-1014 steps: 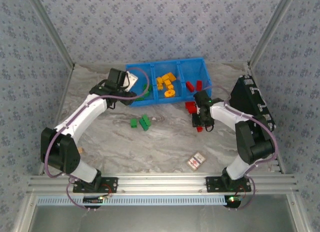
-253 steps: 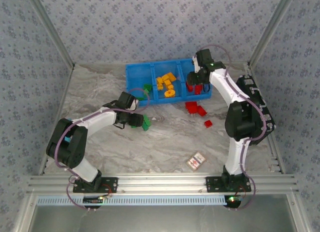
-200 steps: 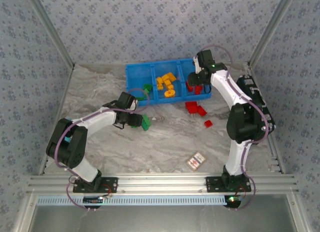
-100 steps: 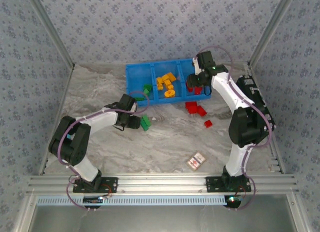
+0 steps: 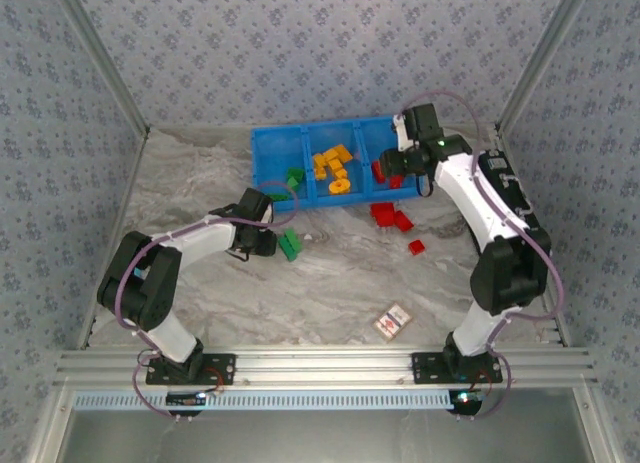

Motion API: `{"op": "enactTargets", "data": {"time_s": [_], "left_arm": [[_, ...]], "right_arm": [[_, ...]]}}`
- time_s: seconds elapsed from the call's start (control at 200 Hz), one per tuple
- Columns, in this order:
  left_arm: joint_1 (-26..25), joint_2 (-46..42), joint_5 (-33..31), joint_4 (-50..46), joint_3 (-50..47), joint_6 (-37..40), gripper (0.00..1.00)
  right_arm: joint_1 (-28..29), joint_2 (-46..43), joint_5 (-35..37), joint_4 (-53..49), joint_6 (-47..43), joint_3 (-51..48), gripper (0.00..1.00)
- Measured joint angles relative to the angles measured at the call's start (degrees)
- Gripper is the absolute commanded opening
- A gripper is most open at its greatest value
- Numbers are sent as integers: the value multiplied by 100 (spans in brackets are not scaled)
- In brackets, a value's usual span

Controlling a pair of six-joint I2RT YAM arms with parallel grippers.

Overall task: Sort the legos into containers by color
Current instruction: Pick up the lego from the center of the table.

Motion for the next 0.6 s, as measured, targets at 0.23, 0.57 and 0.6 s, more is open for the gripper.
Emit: {"op": "enactTargets", "data": {"time_s": [0.23, 0.57, 0.6], "left_arm": [[0, -192, -116, -400, 332, 79, 33], [17, -225, -505, -452, 1980, 612, 32], [24, -131, -560, -402, 2133, 651, 32]], "right_arm": [[0, -776, -11, -116, 168, -1379, 59], [101, -1624, -310, -289, 732, -2715, 62], [118, -1687, -352, -282, 796, -2872, 62]]}}
